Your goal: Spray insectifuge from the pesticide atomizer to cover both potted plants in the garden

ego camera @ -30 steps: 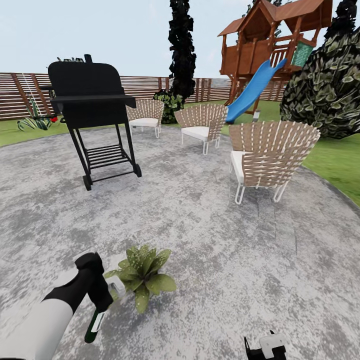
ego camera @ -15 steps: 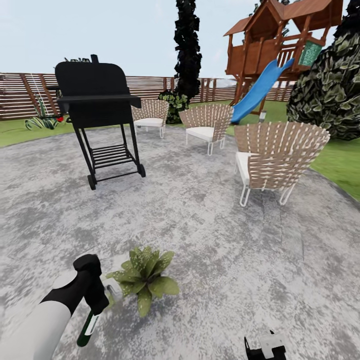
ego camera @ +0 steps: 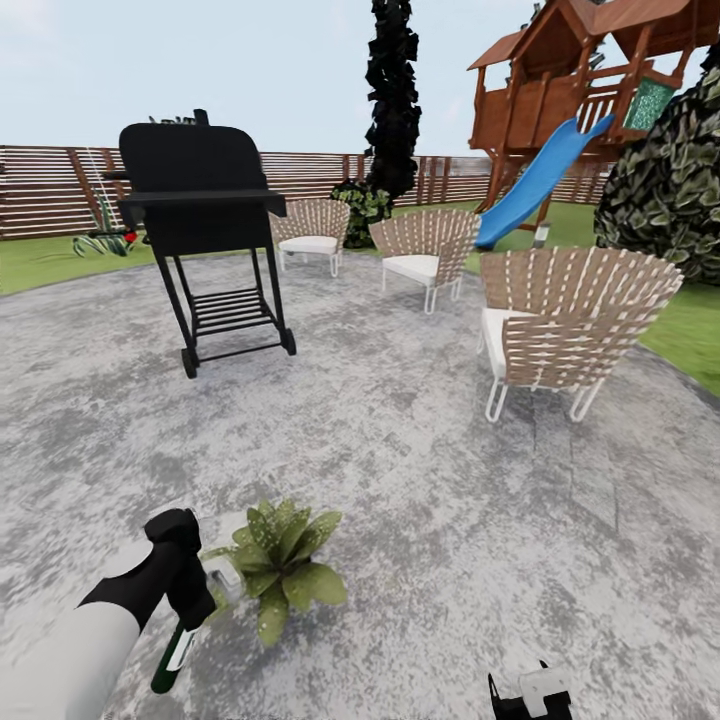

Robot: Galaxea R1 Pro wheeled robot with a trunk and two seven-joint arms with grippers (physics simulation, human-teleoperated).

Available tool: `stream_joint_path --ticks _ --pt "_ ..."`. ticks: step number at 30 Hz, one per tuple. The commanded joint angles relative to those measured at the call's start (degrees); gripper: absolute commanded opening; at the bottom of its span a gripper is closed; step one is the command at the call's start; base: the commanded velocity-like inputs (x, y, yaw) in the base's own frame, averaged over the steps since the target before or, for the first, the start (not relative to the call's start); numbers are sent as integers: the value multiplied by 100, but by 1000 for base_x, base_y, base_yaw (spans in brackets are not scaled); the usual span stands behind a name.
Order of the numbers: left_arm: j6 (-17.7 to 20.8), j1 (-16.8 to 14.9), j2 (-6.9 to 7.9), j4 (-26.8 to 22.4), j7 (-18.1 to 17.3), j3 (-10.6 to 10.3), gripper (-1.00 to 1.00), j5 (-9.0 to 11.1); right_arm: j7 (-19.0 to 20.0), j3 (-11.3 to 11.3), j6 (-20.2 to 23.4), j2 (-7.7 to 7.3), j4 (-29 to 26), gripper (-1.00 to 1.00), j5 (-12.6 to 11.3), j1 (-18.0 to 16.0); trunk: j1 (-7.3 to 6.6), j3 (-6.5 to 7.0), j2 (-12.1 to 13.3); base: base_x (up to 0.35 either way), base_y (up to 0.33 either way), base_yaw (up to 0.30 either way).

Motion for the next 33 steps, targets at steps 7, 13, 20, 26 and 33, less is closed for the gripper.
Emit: stream_joint_path --ticks 7,13,20,26,33 --pt "57 -9 11 -5 -42 -19 -100 -23 -39 -22 -14 0 7 100 61 -4 -1 -5 -2 -1 -3 241" --pt "55 -9 9 -5 -42 -18 -100 -23 -36 -22 -14 0 7 100 61 -4 -1 -5 -2 7 -17 200" --pt "60 -13 1 -8 -38 -21 -100 -23 -33 -22 -14 0 7 100 61 -4 -1 -5 -2 125 -222 9" --pt "61 -171 2 -51 -133 -69 -100 -326 -31 -22 -14 0 14 100 61 -4 -1 -5 -2 216 -183 0" --pt "68 -338 37 -92 -868 -39 -100 -943 -33 -22 -14 0 11 100 61 -4 -1 -5 -2 32 -17 1"
